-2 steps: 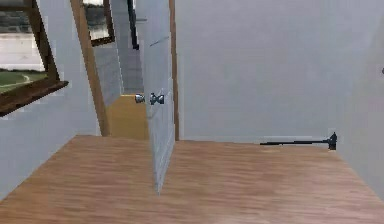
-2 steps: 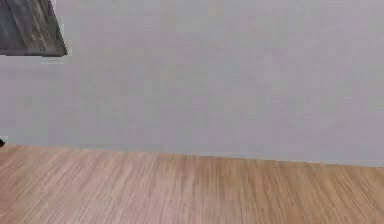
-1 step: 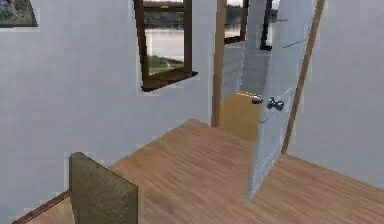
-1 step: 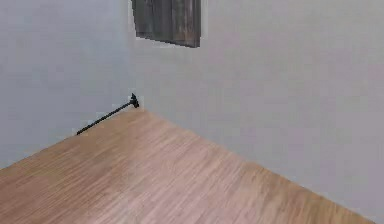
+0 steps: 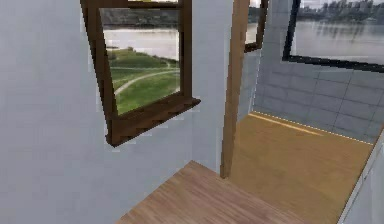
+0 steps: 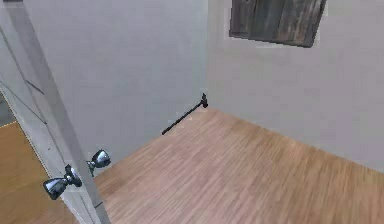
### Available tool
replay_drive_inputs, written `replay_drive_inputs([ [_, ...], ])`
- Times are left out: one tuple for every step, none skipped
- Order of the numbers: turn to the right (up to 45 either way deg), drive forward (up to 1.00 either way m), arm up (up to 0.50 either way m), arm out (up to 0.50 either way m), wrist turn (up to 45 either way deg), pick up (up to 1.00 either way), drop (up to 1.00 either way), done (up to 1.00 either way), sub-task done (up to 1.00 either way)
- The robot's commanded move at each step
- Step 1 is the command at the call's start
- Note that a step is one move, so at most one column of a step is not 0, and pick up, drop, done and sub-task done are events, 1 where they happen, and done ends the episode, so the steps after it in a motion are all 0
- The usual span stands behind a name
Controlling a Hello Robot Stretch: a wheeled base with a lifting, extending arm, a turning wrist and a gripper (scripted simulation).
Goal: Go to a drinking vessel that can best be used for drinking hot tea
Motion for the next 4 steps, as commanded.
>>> replay_drive_inputs([
  [0.0,0.2,0.0,0.0,0.0,0.0,0.0,0.0,0.0],
  [-3.0,0.0,0.0,0.0,0.0,0.0,0.0,0.0,0.0],
  [0.0,0.2,0.0,0.0,0.0,0.0,0.0,0.0,0.0],
  [39.0,0.0,0.0,0.0,0.0,0.0,0.0,0.0,0.0],
])
